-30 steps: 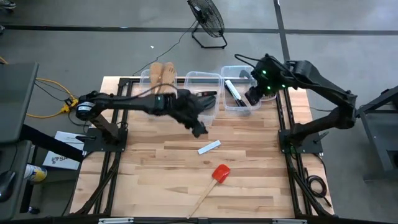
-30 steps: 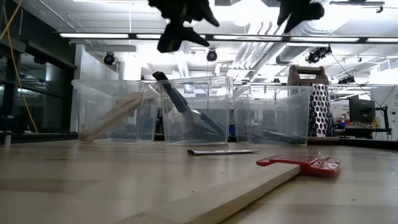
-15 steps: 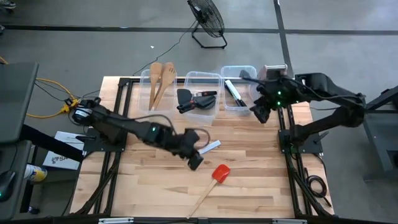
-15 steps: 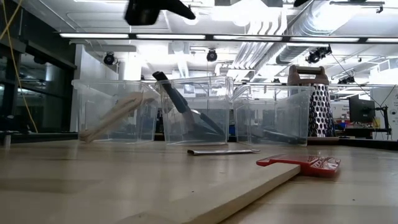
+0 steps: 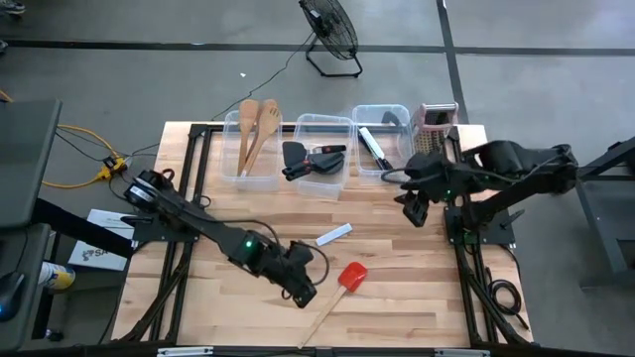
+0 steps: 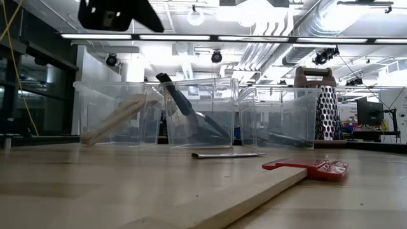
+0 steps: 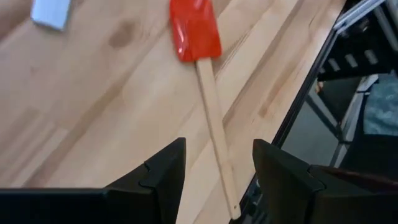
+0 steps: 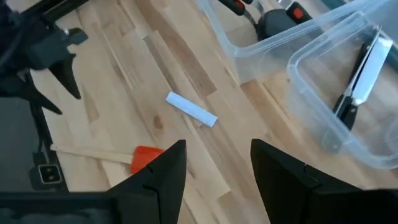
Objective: Pick & Place Kitchen Items
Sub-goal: Put the red spatula into the transparent middle bin
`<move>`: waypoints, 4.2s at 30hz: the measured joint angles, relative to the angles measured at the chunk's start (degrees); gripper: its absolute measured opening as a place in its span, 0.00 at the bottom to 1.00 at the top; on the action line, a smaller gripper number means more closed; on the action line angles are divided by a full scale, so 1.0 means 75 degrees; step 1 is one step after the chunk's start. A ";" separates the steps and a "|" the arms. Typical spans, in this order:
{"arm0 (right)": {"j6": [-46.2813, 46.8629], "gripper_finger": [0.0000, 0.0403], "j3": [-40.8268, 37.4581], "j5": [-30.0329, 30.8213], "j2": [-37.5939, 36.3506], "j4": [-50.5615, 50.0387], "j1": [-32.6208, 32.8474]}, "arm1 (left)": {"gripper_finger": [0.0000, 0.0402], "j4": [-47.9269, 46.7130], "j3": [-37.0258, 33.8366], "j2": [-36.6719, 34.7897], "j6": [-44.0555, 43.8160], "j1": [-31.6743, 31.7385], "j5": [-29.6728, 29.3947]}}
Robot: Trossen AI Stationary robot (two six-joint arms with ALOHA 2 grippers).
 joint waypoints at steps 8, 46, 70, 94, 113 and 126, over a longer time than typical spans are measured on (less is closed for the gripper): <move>0.1050 0.42 0.0000 0.0566 0.0515 0.0100 0.0997 | 0.46 0.0101 0.0000 0.0379 0.0466 -0.0406 0.0481; 0.4153 0.42 -0.0003 0.0160 0.2459 0.0398 0.2265 | 0.46 0.1755 -0.0012 0.1829 -0.0316 -0.0409 0.0403; 0.2840 0.00 -0.4586 0.0323 0.2505 0.8150 0.3721 | 0.46 0.0495 -0.0004 0.1575 0.0046 -0.0408 0.0497; -0.4445 0.00 -0.4489 -0.0894 0.4642 1.0196 0.3180 | 0.46 0.0522 -0.0003 0.1571 0.0004 -0.0408 0.0860; -0.6681 0.00 -0.4336 -0.1453 0.5253 1.1459 0.2993 | 0.46 0.0686 -0.0003 0.1569 -0.0455 -0.0408 0.0915; -0.7513 0.00 -0.4342 -0.2059 0.5522 1.1658 0.2800 | 0.46 0.0836 -0.0003 0.1569 -0.0793 -0.0407 0.0887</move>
